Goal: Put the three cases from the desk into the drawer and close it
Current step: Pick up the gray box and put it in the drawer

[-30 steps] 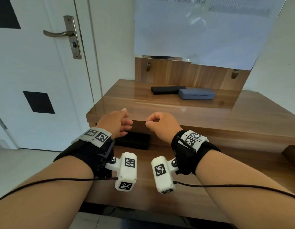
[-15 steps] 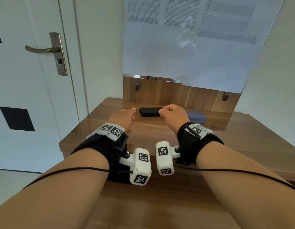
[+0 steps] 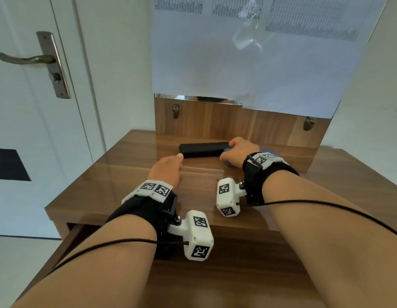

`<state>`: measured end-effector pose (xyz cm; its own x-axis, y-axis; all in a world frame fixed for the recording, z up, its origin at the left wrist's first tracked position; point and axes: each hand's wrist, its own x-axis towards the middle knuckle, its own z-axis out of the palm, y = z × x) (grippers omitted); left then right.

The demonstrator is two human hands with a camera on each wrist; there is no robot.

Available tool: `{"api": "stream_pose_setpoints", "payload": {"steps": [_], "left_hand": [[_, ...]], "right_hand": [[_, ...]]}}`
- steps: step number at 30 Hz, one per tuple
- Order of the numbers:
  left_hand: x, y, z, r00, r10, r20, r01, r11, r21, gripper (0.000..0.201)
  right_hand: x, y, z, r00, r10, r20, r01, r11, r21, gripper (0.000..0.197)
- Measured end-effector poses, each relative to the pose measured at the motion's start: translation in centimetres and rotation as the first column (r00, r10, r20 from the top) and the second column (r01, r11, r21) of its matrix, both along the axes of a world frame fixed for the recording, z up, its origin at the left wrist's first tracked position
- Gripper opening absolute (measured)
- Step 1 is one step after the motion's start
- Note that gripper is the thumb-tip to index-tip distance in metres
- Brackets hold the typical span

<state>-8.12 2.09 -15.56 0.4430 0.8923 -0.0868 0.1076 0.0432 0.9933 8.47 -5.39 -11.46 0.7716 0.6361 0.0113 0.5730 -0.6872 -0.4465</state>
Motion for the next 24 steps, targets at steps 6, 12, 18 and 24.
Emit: {"api": "stream_pose_setpoints", "payload": {"steps": [6,12,18,24], "left_hand": [[-1.1,-1.7,0.3,0.998,-0.019,-0.057,0.027,0.990,0.137,0.023],[-1.4,-1.9,0.3,0.999,-0.004,-0.040,0.010,0.988,0.152,0.021],[-1.6,-1.8,0.2,0.997,-0.016,-0.070,0.026,0.988,0.150,0.024],[-2.1,-1.6,-0.6,0.995,0.032,-0.089,-0.017,0.987,0.158,0.026]], "right_hand": [[-0.1,1.0,-1.0,0.993,0.071,0.091,-0.047,0.970,-0.240,0.070],[0.0,1.0,-0.5,0.984,0.069,0.166,-0.002,0.927,-0.375,0.054],[0.2,-1.2,-1.1,0.977,0.011,0.213,0.024,0.986,-0.163,0.040],[0.6,-3.9,-2.6,0.972,-0.213,0.095,0.222,0.969,-0.105,0.064]]}}
